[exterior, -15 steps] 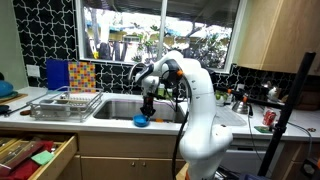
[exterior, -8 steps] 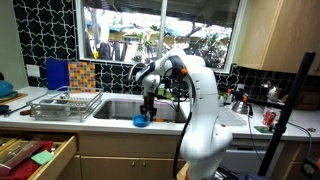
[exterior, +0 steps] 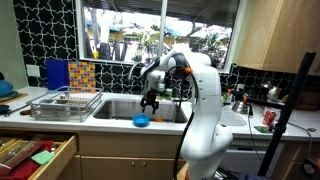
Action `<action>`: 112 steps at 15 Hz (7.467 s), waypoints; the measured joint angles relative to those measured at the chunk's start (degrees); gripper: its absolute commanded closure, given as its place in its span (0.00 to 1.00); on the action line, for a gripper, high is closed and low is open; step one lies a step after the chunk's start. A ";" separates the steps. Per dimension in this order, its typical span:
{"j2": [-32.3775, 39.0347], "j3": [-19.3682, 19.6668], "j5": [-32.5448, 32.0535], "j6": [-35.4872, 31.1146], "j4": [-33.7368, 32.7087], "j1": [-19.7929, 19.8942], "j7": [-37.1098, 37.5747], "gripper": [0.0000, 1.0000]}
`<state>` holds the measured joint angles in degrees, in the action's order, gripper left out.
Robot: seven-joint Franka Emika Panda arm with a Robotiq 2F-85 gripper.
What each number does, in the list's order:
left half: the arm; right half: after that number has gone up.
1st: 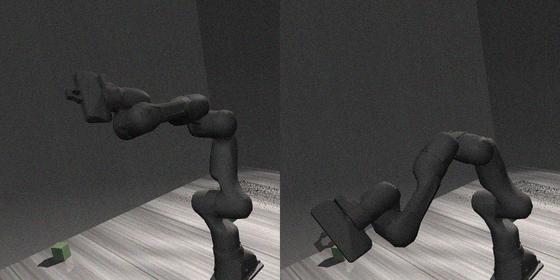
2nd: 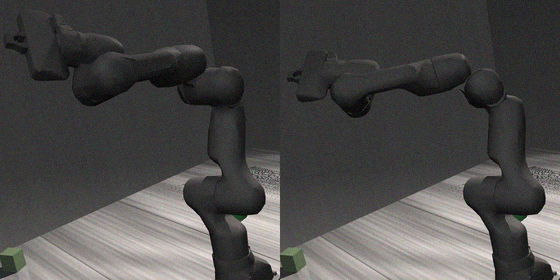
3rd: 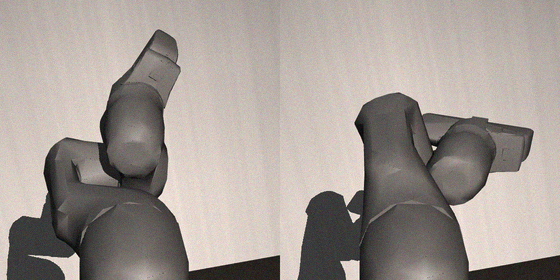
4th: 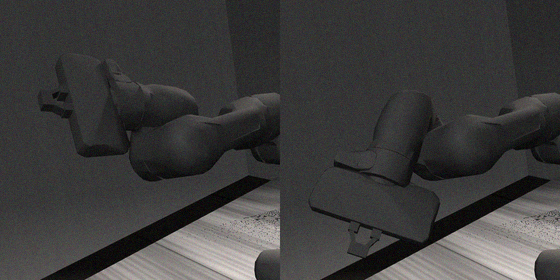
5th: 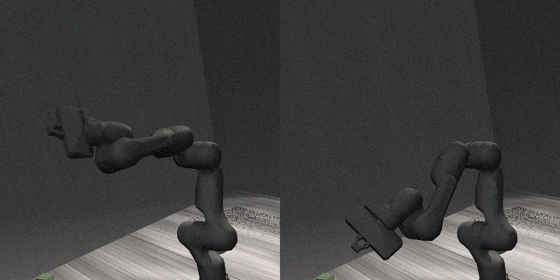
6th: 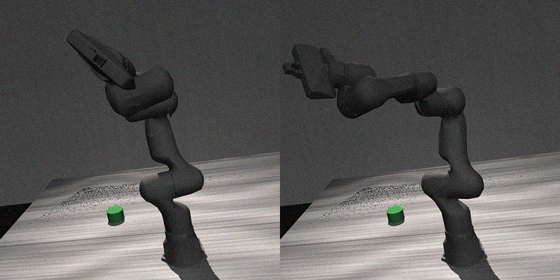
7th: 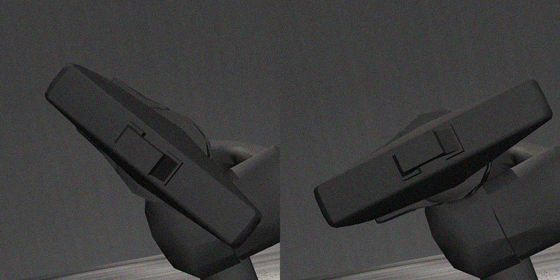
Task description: Remove the blue bowl from the sink, put it on the edge of the sink, remove the silver spoon from the sink and put it on the blue bowl
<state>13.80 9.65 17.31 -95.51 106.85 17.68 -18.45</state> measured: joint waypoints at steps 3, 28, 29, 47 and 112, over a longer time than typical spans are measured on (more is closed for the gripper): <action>0.15 0.97 1.74 -2.01 -0.45 0.98 0.00 0.00; 14.75 -2.03 -6.71 -13.94 -9.12 0.92 -21.10 0.00; 15.16 -2.23 -8.26 -17.47 -7.76 0.38 -21.07 0.00; 20.82 -10.78 -9.02 -51.02 5.43 4.46 -24.83 0.37; -5.60 -4.36 -10.98 -35.70 15.71 2.85 -39.81 0.98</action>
<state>8.21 5.29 6.33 -131.21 122.55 20.53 -58.26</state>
